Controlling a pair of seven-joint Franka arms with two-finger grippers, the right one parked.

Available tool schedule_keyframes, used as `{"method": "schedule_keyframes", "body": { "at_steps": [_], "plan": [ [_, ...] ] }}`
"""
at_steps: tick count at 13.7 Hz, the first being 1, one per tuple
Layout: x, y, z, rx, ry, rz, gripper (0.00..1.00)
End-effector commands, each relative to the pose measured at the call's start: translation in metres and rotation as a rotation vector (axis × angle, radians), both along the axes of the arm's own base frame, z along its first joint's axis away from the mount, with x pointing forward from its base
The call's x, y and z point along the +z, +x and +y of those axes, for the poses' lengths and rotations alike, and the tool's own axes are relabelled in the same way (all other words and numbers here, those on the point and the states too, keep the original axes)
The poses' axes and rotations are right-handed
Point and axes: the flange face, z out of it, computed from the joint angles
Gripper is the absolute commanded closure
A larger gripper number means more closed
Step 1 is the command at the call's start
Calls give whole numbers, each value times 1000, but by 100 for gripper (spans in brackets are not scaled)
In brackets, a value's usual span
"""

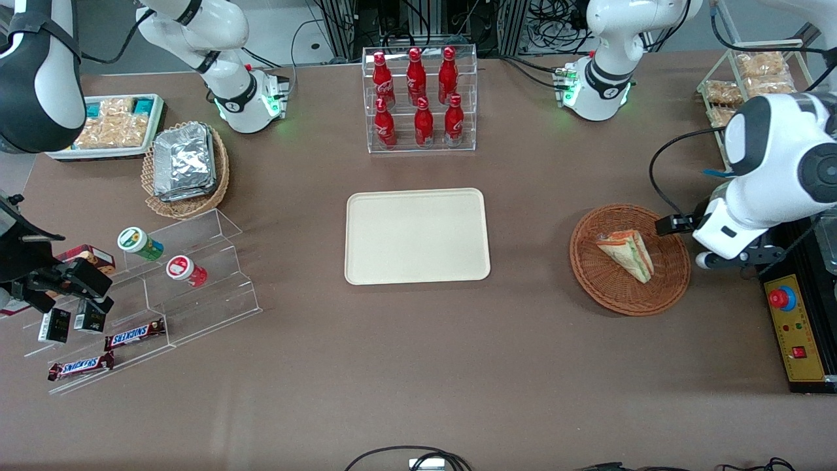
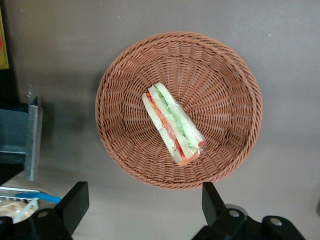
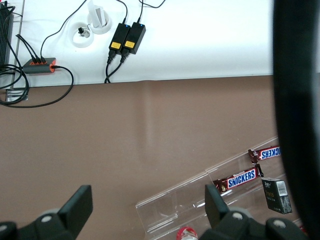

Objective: Place sandwich from basket to tray
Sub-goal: 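Lower the open left gripper around the wrapped sandwich in the basket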

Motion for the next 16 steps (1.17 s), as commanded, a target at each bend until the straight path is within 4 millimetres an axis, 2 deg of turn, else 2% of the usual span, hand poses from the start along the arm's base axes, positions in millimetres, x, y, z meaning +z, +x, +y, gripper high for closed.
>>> {"method": "schedule_keyframes", "body": {
  "at_steps": [1,5,9,12,16],
  "plan": [
    [-20,-19,-2,131,23,-45,0],
    [-57,-30,-8,305,36,-83,0],
    [-72,-26,-16,435,39,-120,0],
    [-87,-31,-17,459,23,-156,0],
    [-115,-32,-21,518,1,-175,0]
  ]
}}
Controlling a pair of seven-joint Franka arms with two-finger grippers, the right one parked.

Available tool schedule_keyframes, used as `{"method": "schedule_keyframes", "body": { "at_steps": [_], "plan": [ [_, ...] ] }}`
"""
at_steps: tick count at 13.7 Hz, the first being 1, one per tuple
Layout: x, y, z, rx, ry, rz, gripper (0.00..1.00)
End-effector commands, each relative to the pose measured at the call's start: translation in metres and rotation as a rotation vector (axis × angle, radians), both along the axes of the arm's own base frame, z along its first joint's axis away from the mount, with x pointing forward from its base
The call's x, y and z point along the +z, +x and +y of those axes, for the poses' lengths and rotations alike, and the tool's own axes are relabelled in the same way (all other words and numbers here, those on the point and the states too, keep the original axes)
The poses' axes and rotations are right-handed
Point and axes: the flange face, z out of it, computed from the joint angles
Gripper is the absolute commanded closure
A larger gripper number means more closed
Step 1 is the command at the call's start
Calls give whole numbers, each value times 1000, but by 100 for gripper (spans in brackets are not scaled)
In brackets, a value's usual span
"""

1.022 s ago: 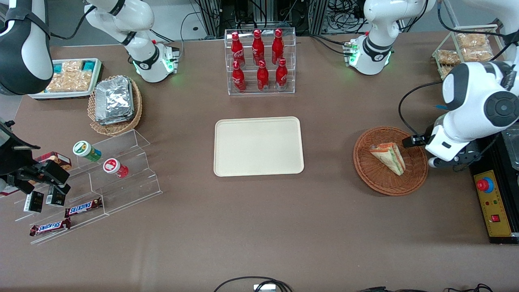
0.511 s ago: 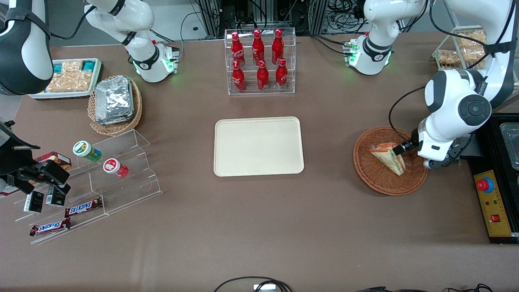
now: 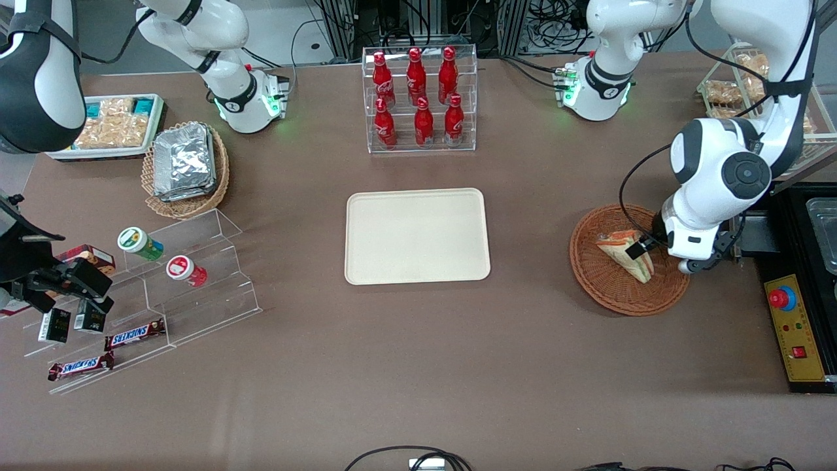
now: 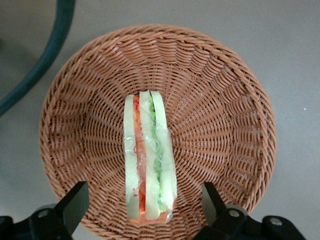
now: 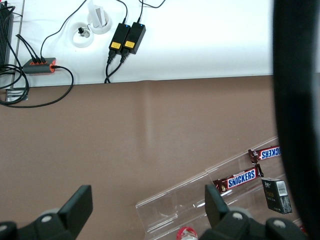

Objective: Place sandwich from basket to tray
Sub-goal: 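Lower the open left gripper around the wrapped sandwich in the basket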

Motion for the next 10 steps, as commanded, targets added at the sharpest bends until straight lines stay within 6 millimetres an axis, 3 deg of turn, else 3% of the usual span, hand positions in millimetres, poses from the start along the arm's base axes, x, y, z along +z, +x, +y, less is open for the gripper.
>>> {"method": "schedule_keyframes", "body": {
  "at_steps": [1,4,10],
  "plan": [
    [-18,-7,-7,49,-13,-29,0],
    [-38,-21,-5,52,-20,-53,0],
    [-67,-32,-6,72,-32,-51,0]
  ]
}}
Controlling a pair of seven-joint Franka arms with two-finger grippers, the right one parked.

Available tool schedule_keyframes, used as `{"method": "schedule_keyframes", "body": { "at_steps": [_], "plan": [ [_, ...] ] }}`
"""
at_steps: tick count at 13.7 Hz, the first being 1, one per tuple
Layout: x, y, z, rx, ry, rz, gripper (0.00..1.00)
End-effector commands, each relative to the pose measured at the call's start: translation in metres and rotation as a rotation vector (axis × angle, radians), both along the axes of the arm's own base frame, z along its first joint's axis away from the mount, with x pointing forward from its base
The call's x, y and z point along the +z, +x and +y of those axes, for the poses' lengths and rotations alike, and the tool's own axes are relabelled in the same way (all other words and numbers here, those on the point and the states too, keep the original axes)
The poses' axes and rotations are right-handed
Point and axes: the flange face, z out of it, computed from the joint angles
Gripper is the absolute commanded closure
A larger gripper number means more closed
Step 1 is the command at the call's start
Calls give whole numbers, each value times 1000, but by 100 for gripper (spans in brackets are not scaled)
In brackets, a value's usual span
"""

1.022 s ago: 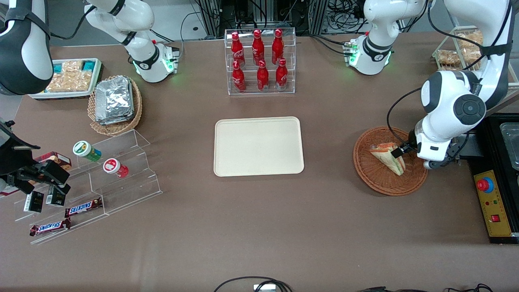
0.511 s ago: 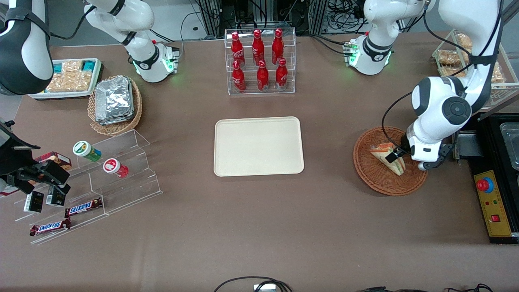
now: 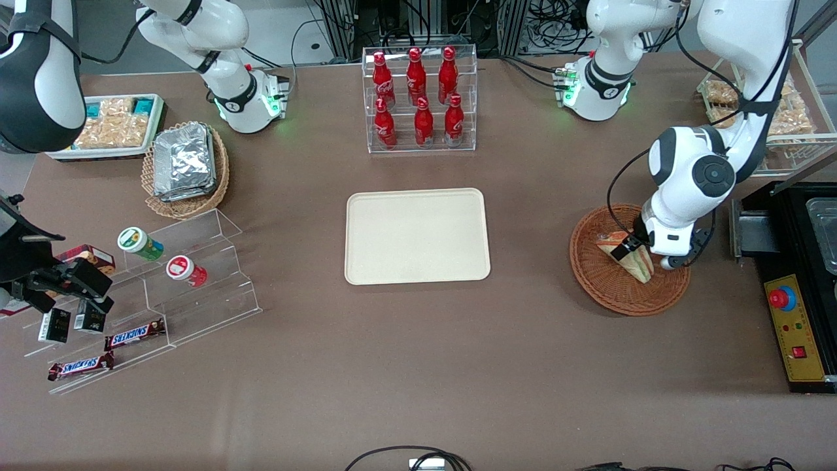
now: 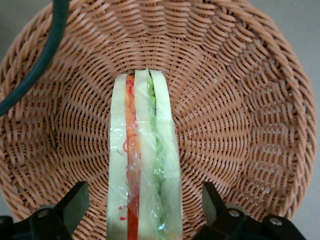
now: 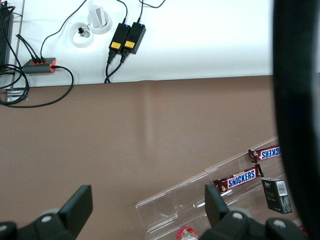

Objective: Place sandwich from basket to tray
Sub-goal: 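Lower the open left gripper around the wrapped sandwich in the basket, then close the left gripper on the sandwich and lift it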

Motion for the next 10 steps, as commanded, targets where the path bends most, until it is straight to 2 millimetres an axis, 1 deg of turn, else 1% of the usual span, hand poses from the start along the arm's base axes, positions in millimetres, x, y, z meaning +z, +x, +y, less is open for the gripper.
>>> {"method": "schedule_keyframes", "body": {
  "at_steps": [1,2,3,4,5,6,8,9,10],
  "plan": [
    [-7,-4,-2,17,-7,-7,0],
    [-9,-4,-1,20,-8,-4,12],
    [-9,-4,-1,20,-8,-3,49],
    [-10,-4,1,25,-8,-3,75],
    [-9,-3,3,31,-8,-4,91],
    [-9,-3,3,34,-8,-4,99],
    [-1,0,4,34,-5,-13,100],
    [11,5,3,23,-3,-36,100],
    [27,12,1,16,1,-58,100]
  ]
}}
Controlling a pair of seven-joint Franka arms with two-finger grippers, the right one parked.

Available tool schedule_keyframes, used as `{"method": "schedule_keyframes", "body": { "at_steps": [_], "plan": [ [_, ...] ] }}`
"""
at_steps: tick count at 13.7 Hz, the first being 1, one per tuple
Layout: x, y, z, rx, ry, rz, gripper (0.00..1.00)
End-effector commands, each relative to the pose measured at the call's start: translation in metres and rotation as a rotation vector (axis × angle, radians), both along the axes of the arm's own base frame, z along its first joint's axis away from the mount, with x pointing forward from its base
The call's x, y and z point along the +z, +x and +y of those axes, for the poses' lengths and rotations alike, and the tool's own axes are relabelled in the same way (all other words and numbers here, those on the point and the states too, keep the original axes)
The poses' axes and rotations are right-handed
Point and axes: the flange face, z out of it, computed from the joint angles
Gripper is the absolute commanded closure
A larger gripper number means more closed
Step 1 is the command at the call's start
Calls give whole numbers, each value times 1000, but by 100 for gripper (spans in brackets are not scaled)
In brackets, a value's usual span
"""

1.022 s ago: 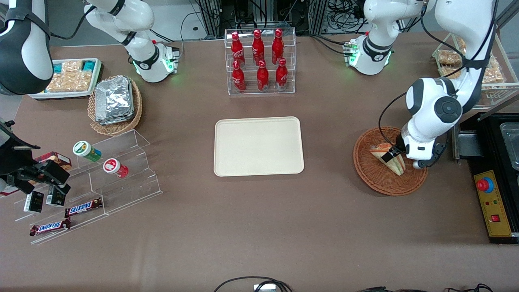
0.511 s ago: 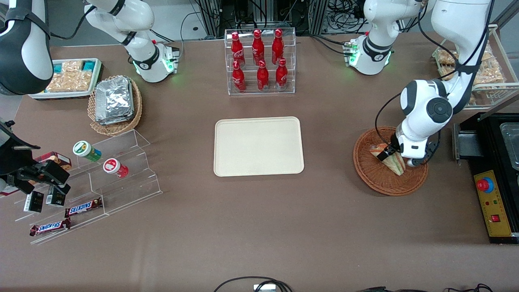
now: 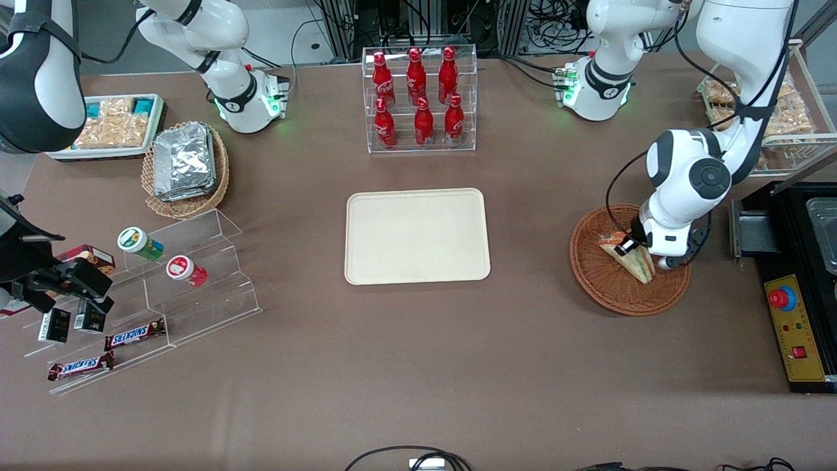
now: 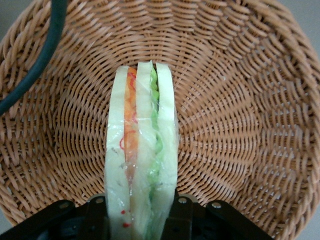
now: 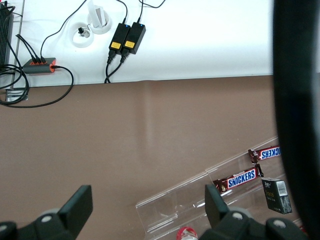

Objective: Place sandwich from basket to tray
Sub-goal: 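Close the left gripper on the sandwich and lift it, then carry the sandwich with the left gripper over the cream tray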

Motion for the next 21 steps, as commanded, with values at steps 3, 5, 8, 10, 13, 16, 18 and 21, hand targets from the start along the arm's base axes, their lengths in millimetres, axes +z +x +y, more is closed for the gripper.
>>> {"method": "schedule_keyframes", "body": {
  "at_steps": [3,5,8,10,13,16,18,21],
  "plan": [
    [92,42,-14,-41,33,24,100],
    [140,61,-41,-116,37,57,100],
    [185,72,-80,-212,32,30,100],
    [204,73,-103,-255,32,38,100],
    [215,69,-128,-297,25,28,100],
    [218,55,-171,-385,28,46,100],
    [211,47,-203,-467,49,45,100],
    [193,25,-261,-611,78,57,100]
  ]
}}
